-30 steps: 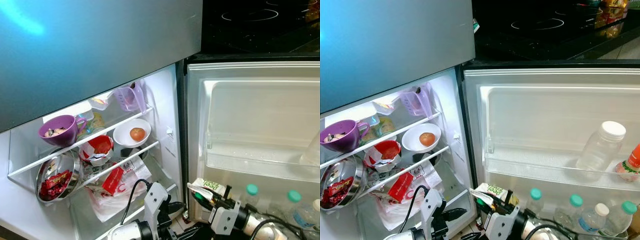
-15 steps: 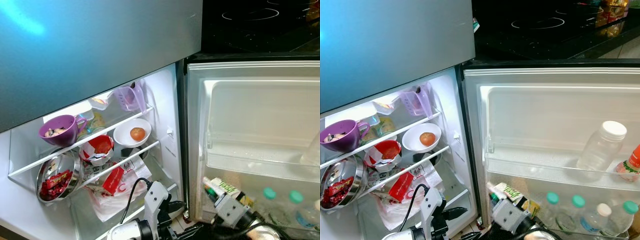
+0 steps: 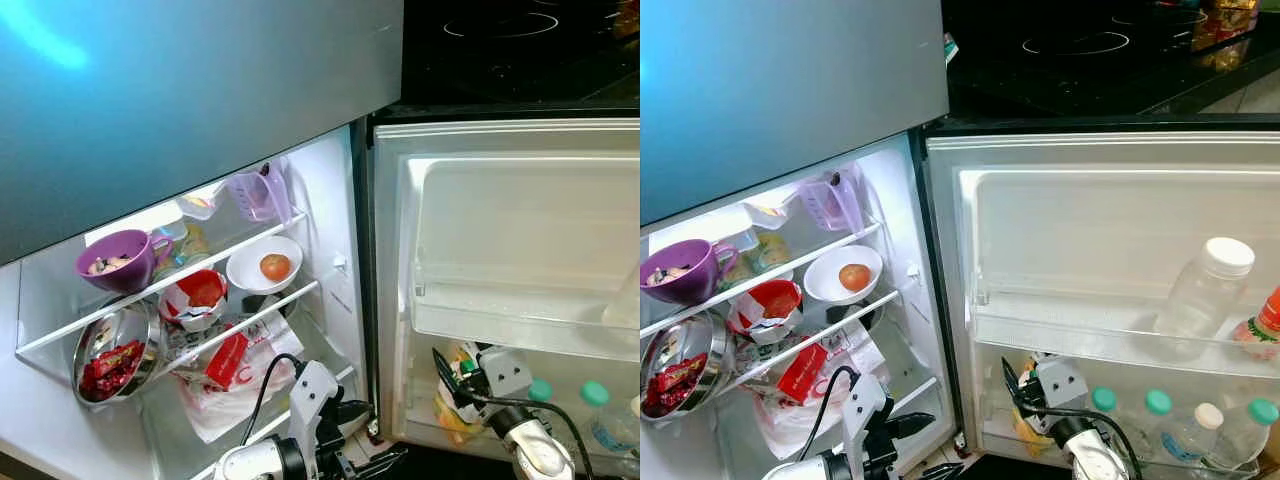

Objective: Restocking fridge

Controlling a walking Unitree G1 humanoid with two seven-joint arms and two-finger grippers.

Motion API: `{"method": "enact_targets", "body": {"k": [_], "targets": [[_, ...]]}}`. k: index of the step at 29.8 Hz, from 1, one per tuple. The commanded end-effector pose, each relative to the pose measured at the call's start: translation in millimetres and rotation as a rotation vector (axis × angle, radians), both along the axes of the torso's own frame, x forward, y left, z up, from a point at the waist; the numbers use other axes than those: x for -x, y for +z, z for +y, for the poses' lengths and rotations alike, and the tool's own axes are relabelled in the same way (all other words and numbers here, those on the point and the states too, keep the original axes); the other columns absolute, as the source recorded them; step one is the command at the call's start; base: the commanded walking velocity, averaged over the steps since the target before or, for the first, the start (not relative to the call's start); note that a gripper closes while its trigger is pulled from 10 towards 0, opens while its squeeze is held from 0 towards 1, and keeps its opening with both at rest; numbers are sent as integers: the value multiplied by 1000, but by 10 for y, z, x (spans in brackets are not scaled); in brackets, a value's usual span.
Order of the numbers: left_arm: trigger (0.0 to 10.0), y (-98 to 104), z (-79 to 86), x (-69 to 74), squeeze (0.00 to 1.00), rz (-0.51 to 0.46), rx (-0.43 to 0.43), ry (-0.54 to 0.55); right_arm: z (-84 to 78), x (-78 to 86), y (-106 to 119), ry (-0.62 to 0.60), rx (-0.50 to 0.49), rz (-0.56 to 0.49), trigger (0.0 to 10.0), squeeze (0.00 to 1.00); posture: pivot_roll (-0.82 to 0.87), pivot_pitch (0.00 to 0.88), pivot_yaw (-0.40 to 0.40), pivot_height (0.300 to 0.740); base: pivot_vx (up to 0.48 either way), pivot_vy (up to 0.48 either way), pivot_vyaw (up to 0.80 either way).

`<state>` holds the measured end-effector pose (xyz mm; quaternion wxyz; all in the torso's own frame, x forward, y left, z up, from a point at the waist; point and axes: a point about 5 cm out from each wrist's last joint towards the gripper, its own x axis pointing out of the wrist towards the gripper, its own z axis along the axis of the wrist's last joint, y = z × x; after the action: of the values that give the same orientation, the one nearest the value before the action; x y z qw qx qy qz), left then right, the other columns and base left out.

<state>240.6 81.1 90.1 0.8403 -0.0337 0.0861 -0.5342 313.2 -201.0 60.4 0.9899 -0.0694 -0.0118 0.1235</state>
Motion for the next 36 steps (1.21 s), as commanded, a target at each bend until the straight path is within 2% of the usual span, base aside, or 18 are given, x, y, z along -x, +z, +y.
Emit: {"method": "enact_targets", "body": {"k": [1,2,3,6,7,10,11,14,19,27,33,35,36], "targets": [[10000,-33,30,36,0,15,-22,-15,11,-60,75,-4,-47,-22,10000,847,84,224,114,610,0,0,0],[10000,-33,29,37,0,15,-23,-16,15,-61,76,4,-53,-20,10000,847,84,224,114,610,0,0,0],[10000,-34,27,38,0,16,-23,-17,20,-61,76,17,-63,-16,10000,1000,79,223,110,610,0,0,0],[10000,-40,19,43,0,16,-23,-20,37,-57,67,58,-70,-1,10000,976,76,220,106,610,0,0,0],[10000,-46,21,45,0,17,-27,-22,43,-51,47,72,-83,17,10000,0,72,218,102,610,0,0,0],[10000,-109,47,62,0,29,-53,-28,43,-3,-70,92,-182,107,10000,0,56,210,91,610,0,0,0],[10000,-109,47,62,0,29,-53,-28,43,-3,-70,92,-182,107,10000,0,56,210,91,610,0,0,0],[10000,-188,75,103,0,44,-79,-33,-36,151,-265,38,-286,186,10000,0,47,203,78,610,0,0,0],[10000,-192,72,114,0,50,-70,-22,-159,300,-358,-36,-378,169,10000,0,34,204,69,610,0,0,0],[10000,-204,39,115,0,51,-58,-13,-247,375,-357,-67,-434,129,10000,0,24,206,60,610,0,0,0],[10000,-215,50,121,0,48,-55,5,-245,444,-356,-8,-468,116,10000,0,18,199,48,610,0,0,0],[10000,-242,96,131,0,54,-61,25,-212,542,-430,64,-512,174,10000,0,9,193,45,610,0,0,0],[10000,-242,96,131,0,54,-61,25,-212,542,-430,64,-512,174,10000,0,9,193,45,610,0,0,0]]}}
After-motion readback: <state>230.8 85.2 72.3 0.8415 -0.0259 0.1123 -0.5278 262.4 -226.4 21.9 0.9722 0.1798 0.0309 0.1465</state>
